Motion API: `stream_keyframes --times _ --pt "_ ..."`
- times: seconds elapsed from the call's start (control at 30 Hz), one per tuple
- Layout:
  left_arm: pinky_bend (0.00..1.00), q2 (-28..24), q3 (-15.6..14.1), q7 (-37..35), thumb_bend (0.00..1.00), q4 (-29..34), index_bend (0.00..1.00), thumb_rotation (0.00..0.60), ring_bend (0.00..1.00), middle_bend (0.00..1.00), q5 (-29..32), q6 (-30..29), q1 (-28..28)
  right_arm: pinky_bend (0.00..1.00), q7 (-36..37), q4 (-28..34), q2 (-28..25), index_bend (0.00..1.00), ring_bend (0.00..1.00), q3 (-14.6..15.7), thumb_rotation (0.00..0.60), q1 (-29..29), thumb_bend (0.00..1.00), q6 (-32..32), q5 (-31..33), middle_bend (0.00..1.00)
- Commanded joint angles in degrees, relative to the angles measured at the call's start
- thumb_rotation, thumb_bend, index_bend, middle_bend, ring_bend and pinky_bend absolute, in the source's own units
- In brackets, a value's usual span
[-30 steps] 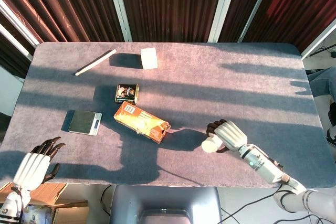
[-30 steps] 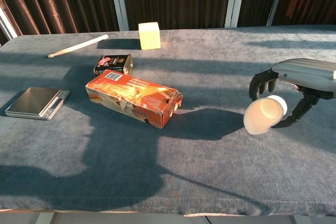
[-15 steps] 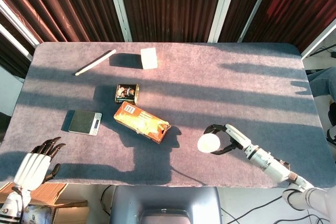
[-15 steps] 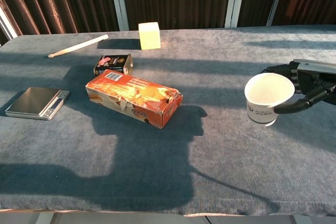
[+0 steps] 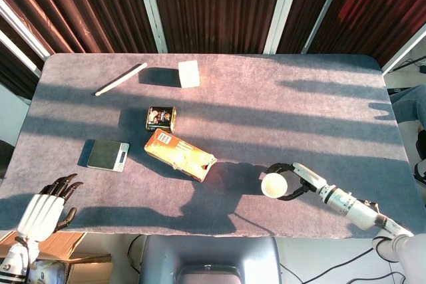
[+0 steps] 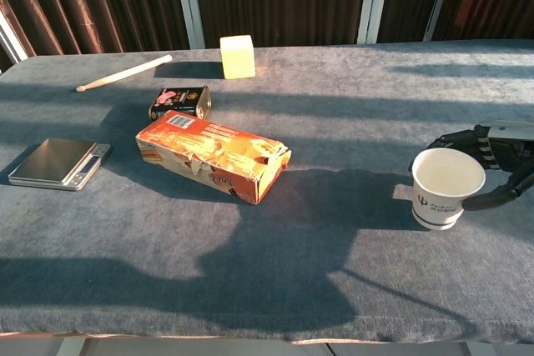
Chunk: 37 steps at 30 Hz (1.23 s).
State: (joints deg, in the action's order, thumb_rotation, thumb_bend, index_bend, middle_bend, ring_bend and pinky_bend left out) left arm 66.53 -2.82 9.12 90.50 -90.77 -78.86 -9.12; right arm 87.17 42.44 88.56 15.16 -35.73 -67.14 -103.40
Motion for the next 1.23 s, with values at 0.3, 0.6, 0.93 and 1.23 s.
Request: stream_keyframes --times 0.3,0.6,0.93,1.23 --pt "0.33 0.05 -0.03 0.31 0.41 0.05 0.24 0.600 0.14 0.10 0.05 0.14 -0.03 0.01 -15.25 4.15 -4.25 0.24 0.00 -0.99 0.600 2.00 0.30 -4.04 0.74 0.02" --pt "0.33 0.05 0.13 0.42 0.41 0.20 0.24 0.600 0.14 0.10 0.40 0.02 0.08 0.03 -53.58 19.74 -11.73 0.13 0.00 -8.93 0.600 11.21 0.29 -20.53 6.27 0.00" --pt "0.33 0.29 0.07 0.88 0.41 0.11 0.24 0.600 0.14 0.10 -0.18 -0.64 0.26 0.09 -86.07 37.15 -14.55 0.14 0.00 -15.15 0.600 22.37 0.29 -24.17 21.78 0.00" --pt "0.33 0.40 0.34 0.52 0.41 -0.13 0.24 0.600 0.14 0.10 -0.31 -1.64 0.61 0.11 -89.57 40.52 -15.91 0.12 0.00 -16.38 0.600 22.98 0.29 -20.03 23.36 0.00"
